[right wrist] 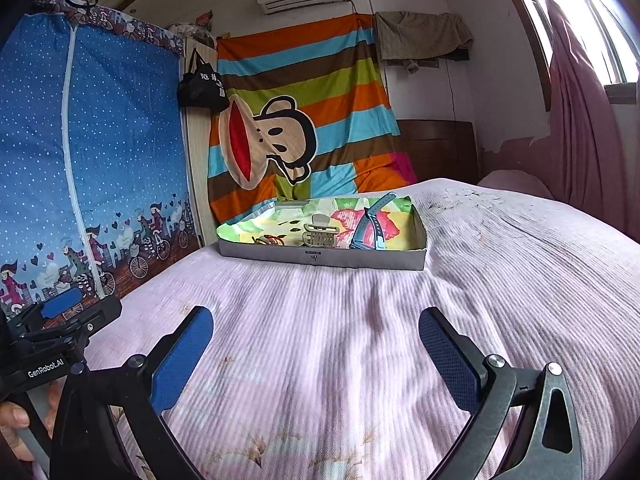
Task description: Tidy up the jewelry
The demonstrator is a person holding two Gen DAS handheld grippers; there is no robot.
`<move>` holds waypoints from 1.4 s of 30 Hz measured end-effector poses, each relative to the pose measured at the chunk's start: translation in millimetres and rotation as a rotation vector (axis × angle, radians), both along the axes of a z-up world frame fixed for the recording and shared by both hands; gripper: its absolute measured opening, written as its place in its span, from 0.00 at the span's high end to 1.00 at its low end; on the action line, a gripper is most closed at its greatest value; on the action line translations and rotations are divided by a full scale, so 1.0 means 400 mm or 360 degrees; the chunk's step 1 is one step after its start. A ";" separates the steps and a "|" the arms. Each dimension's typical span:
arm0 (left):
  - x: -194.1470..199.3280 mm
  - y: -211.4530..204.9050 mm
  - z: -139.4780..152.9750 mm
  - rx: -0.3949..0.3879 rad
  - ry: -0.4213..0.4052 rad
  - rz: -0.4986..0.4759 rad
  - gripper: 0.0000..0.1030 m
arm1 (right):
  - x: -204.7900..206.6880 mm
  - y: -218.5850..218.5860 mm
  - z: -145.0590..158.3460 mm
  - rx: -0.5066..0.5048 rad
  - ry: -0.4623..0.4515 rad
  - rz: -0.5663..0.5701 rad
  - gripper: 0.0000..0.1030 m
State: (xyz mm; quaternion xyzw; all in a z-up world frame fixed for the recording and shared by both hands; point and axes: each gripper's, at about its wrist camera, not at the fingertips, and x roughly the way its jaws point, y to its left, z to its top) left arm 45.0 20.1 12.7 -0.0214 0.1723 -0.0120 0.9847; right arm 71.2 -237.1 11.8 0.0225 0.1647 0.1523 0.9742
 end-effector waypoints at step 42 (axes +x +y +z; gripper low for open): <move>-0.007 -0.005 -0.005 0.0001 -0.0013 0.0001 0.07 | 0.005 -0.006 -0.004 0.0004 0.0017 -0.0011 0.00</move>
